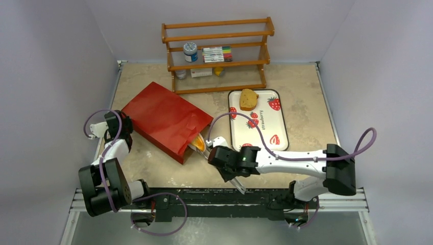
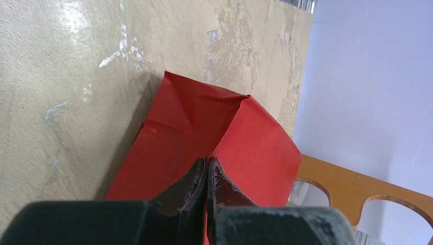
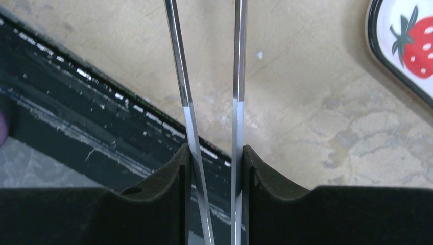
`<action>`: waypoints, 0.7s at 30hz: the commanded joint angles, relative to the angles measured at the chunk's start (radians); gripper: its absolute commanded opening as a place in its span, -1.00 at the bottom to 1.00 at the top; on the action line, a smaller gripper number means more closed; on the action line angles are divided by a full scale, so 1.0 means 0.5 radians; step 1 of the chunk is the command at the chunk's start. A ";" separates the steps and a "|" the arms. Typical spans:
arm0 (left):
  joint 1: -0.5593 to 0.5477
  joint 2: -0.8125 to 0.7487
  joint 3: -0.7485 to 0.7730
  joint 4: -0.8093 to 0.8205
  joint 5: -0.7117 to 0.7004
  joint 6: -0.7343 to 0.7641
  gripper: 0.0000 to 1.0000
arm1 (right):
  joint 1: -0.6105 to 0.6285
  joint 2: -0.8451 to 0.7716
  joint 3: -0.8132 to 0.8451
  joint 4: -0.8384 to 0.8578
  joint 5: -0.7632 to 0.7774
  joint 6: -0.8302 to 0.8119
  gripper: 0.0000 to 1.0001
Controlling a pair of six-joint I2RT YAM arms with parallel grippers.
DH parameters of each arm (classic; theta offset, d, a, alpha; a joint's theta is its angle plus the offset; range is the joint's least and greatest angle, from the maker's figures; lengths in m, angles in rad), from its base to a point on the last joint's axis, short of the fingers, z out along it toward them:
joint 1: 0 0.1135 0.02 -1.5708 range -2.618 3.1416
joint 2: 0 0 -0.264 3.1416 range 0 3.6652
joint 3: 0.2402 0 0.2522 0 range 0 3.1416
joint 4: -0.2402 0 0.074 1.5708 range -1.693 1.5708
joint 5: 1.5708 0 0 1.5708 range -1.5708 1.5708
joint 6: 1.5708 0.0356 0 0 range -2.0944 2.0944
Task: Take the fake bread out of the paper bag
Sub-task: Take out the fake bread from the paper bag.
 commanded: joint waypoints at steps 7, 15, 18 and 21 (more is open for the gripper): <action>0.013 0.070 0.080 0.152 -0.137 -0.074 -1.00 | 0.146 -0.274 0.058 -0.326 0.032 0.310 -0.82; 0.014 0.119 0.141 0.130 -0.199 -0.054 -1.00 | 0.273 -0.397 0.120 -0.548 0.096 0.513 -0.84; 0.014 0.157 0.158 0.134 -0.218 -0.049 -1.00 | 0.328 -0.458 0.142 -0.649 0.118 0.620 -0.87; 0.014 0.194 0.173 0.139 -0.236 -0.051 -1.00 | 0.399 -0.508 0.167 -0.761 0.159 0.741 -0.88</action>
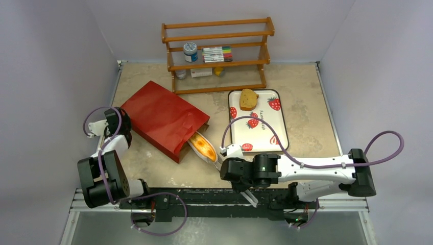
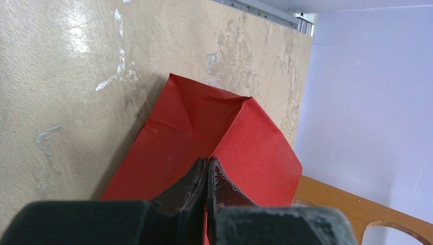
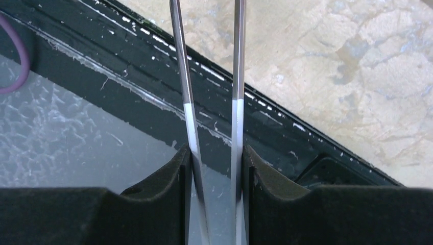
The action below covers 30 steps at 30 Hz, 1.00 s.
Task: Take the fake bread out of the paper bag
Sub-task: Take out the fake bread from the paper bag, then place the fake bread in the container.
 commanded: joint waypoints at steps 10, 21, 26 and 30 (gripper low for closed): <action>0.017 0.077 0.104 0.034 -0.248 -0.029 -1.00 | 0.225 -0.204 0.287 -0.515 0.367 0.610 -0.94; 0.029 0.038 0.087 -0.046 -0.321 -0.032 -1.00 | 0.231 -0.099 0.462 -0.517 0.626 0.771 -0.99; 0.032 0.005 0.084 -0.101 -0.359 -0.038 -1.00 | 0.229 -0.032 0.594 -0.529 0.782 0.802 -0.99; 0.035 -0.047 0.073 -0.155 -0.410 -0.029 -1.00 | 0.229 0.017 0.681 -0.528 0.904 0.857 -0.98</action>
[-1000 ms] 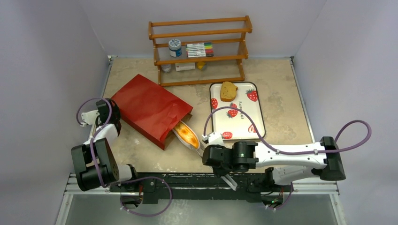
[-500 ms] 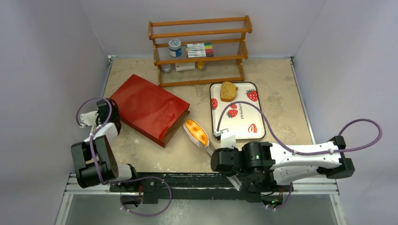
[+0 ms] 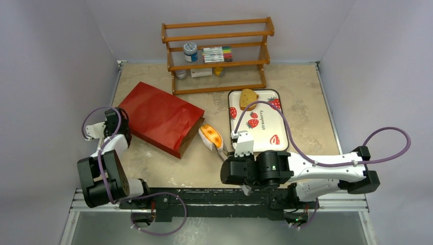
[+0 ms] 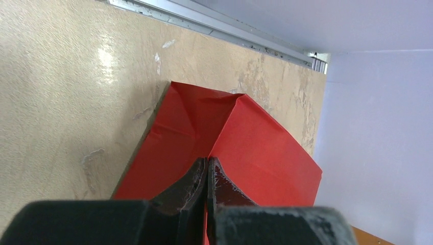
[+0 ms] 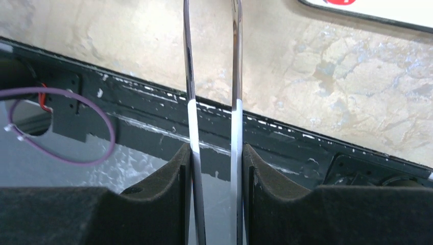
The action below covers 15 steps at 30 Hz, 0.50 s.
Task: Take the fake bread out of the paper bag
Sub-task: Place the fake bread in the container.
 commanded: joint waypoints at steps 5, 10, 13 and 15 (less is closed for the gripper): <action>0.040 -0.160 0.018 -0.104 -0.137 -0.022 -1.00 | 0.007 0.090 0.227 -0.057 0.459 0.156 -0.98; 0.049 -0.243 0.006 -0.171 -0.141 -0.021 -1.00 | -0.107 0.137 0.359 -0.058 0.619 0.091 -0.96; 0.059 -0.280 0.012 -0.210 -0.133 -0.009 -1.00 | -0.194 0.169 0.442 -0.055 0.700 0.008 -0.96; 0.065 -0.297 0.016 -0.234 -0.124 -0.003 -1.00 | -0.259 0.198 0.497 -0.055 0.757 -0.057 -0.95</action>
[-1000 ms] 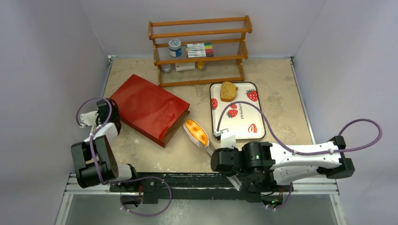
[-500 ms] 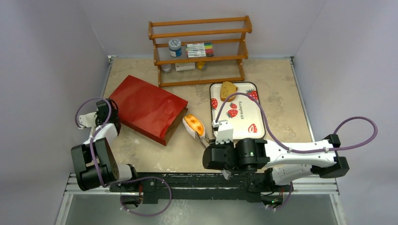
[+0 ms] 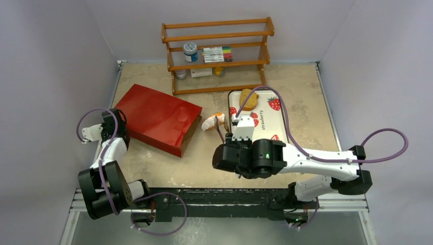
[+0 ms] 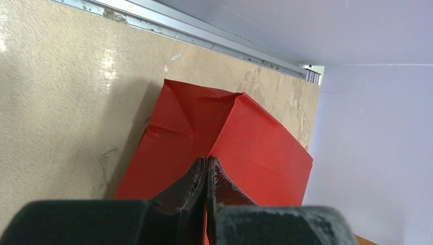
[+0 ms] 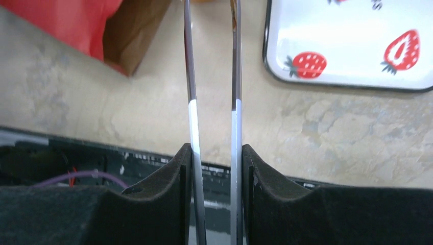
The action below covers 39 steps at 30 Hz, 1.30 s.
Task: Take the fake bread out of the paper bag
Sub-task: Place the fake bread in the container.
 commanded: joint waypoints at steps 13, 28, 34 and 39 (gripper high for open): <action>0.041 -0.089 0.044 -0.046 -0.011 0.039 -1.00 | -0.253 -0.004 0.202 0.002 0.394 -0.148 -0.99; 0.041 -0.100 0.025 -0.043 -0.006 0.066 -1.00 | -0.525 0.020 -0.058 0.137 0.166 -0.178 -0.32; 0.041 -0.135 0.015 -0.061 -0.008 0.073 -1.00 | -0.687 -0.094 -0.251 0.524 0.055 -0.508 -0.32; 0.041 -0.140 0.012 -0.039 0.011 0.094 -1.00 | -0.694 -0.037 -0.287 0.850 -0.100 -0.890 -0.34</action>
